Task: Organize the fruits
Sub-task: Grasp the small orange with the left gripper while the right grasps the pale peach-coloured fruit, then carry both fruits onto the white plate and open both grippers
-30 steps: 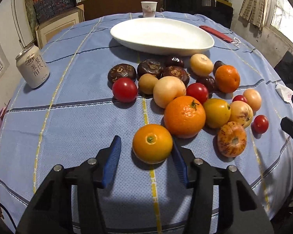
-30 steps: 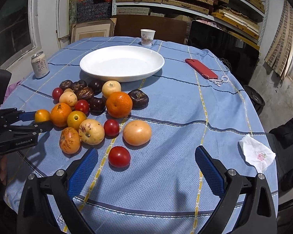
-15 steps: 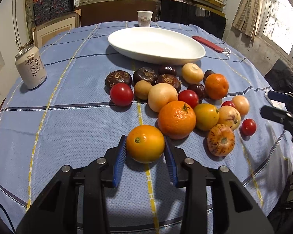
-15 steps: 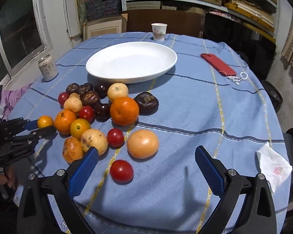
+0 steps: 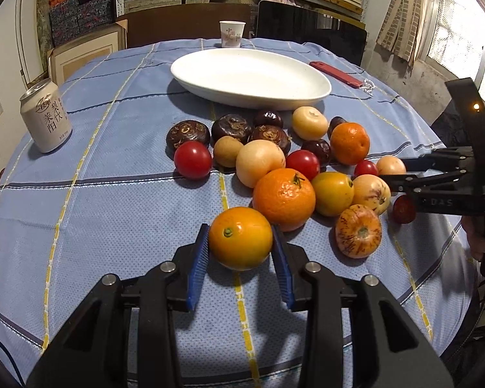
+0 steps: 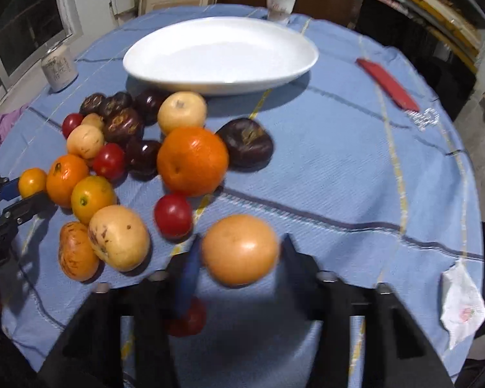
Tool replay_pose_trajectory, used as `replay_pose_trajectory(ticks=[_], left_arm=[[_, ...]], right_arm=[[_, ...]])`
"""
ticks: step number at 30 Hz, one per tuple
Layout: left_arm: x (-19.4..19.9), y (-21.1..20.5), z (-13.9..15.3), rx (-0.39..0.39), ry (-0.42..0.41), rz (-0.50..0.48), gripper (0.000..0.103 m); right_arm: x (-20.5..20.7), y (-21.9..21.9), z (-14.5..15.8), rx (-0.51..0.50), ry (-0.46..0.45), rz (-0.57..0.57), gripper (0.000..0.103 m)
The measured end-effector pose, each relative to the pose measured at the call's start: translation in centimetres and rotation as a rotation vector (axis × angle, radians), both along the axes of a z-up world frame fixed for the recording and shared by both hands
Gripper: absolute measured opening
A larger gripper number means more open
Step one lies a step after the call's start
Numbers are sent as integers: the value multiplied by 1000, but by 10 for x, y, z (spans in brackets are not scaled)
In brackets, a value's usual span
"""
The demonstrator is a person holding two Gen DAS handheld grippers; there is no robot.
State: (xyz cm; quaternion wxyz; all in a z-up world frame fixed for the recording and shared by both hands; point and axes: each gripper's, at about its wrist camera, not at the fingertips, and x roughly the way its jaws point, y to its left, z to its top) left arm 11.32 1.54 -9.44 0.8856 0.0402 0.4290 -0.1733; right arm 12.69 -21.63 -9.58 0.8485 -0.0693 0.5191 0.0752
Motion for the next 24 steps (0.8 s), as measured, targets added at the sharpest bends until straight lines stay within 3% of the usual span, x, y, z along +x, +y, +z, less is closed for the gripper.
replay_pose_trajectory(ticks=[4,16,24], left_arm=[[1,0,-1,3,6,2,37],[0,8,4,-22,-7,27,37],[0,18,33,-54,-47,39,37]], right_arm=[[0,6,1,-37,-6,19,45],[-24,-8,23,73,-109,38,45],[-28,-1,47,106,-165,67,45]])
